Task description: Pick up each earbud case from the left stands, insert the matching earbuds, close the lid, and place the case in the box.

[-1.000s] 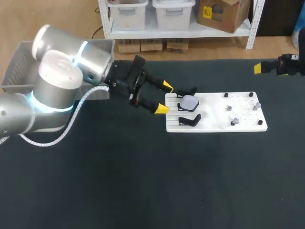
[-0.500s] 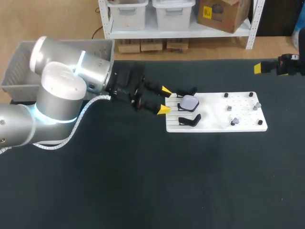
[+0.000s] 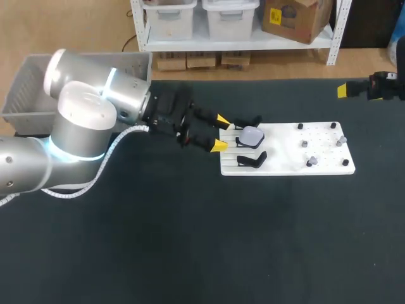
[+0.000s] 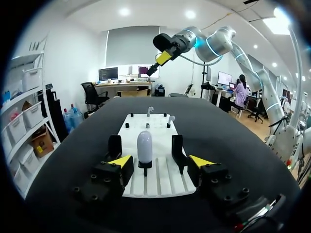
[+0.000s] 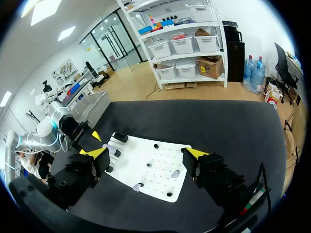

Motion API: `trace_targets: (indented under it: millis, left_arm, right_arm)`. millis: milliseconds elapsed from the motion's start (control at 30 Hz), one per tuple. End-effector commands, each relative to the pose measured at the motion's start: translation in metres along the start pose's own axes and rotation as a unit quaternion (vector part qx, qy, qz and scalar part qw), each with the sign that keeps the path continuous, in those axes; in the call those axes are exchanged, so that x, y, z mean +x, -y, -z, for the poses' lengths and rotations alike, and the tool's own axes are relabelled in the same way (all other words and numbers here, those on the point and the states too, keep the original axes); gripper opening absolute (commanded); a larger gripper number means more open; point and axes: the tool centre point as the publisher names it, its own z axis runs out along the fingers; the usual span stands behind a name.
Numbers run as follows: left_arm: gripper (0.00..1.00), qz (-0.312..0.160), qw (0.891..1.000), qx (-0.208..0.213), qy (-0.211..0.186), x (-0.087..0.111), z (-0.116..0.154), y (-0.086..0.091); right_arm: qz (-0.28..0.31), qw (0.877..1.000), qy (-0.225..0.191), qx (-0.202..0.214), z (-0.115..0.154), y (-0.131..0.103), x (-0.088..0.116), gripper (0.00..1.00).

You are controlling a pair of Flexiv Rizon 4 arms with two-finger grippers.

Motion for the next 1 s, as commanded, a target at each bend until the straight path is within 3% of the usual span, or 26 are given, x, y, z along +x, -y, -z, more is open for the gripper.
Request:
trace_targets:
  millis: [33, 667, 833, 933, 1000]
  left_arm:
    - [0.69, 0.002, 1.000, 0.014, 0.004, 0.005, -0.009, -0.014]
    - [0.68, 0.008, 0.999, 0.036, -0.013, 0.005, -0.022, -0.026]
    - [0.62, 0.010, 0.999, 0.036, -0.015, 0.006, -0.025, -0.026]
    - [0.51, 0.009, 0.999, 0.035, -0.014, 0.005, -0.026, -0.026]
    - [0.49, 0.009, 0.999, 0.034, -0.012, 0.005, -0.027, -0.026]
  right_arm:
    - [0.000, 1.000, 0.000, 0.001, 0.001, -0.001, 0.000, 1.00]
    - [0.000, 1.000, 0.000, 0.001, 0.001, -0.001, 0.000, 1.00]
    - [0.000, 1.000, 0.000, 0.001, 0.001, -0.001, 0.000, 1.00]
    - [0.000, 1.000, 0.000, 0.001, 0.001, -0.001, 0.000, 1.00]
    - [0.000, 1.000, 0.000, 0.001, 0.001, -0.001, 0.000, 1.00]
